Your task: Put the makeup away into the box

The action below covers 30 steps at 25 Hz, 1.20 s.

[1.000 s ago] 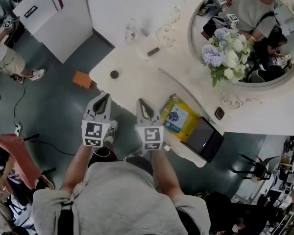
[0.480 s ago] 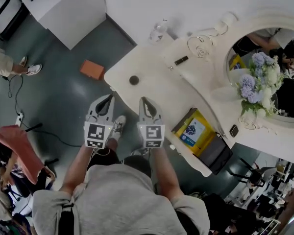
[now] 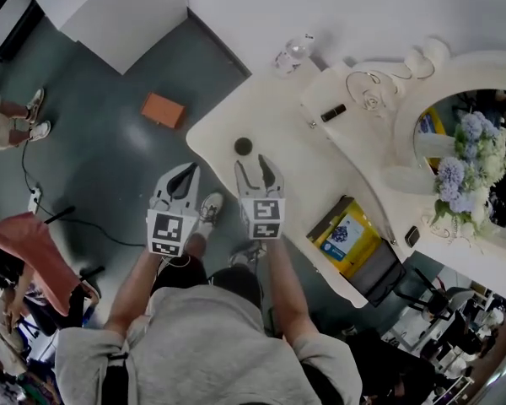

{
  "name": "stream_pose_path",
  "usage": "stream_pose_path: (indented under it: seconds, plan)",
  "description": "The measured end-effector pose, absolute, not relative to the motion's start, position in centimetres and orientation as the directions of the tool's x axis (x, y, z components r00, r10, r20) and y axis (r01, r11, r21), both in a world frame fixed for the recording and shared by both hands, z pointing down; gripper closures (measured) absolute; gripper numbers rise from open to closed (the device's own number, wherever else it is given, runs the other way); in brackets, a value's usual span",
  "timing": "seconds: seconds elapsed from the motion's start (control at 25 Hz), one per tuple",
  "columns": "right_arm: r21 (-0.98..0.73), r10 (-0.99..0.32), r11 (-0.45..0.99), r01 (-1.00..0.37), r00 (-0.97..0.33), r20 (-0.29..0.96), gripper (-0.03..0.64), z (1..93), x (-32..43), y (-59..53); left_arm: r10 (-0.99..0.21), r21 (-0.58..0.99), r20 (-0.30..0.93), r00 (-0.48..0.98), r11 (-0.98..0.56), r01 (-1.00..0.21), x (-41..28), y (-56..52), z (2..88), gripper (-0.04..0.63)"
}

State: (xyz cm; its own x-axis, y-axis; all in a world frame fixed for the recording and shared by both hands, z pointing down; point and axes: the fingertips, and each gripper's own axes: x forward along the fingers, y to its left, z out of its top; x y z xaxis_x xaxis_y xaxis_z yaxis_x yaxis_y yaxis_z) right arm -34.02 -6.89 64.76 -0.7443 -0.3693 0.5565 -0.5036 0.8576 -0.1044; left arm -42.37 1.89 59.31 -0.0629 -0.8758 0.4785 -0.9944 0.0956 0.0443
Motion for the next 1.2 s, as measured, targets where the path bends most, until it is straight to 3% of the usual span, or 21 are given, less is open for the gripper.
stream_pose_path:
  seconds: [0.28,0.72,1.2]
  plan:
    - [-0.099,-0.338,0.862,-0.497,-0.710,0.618,0.367,67.8,-35.9,-8.2,-0.865,0.061,0.497,-0.069,0.114,-0.992,-43.9,1.2,61.0,0.595]
    - [-0.057,-0.331,0.869,-0.492,-0.661,0.674,0.376,69.8,-36.9,-9.3,-0.850,0.070,0.519,-0.086,0.142,-0.987,-44.8,1.6,62.2,0.595]
    - [-0.067,-0.348,0.863,-0.501,-0.684,0.641,0.399,67.3,-35.8,-8.8,-0.866,0.053,0.494,-0.077,0.118,-0.992,-44.1,1.5,60.4,0.594]
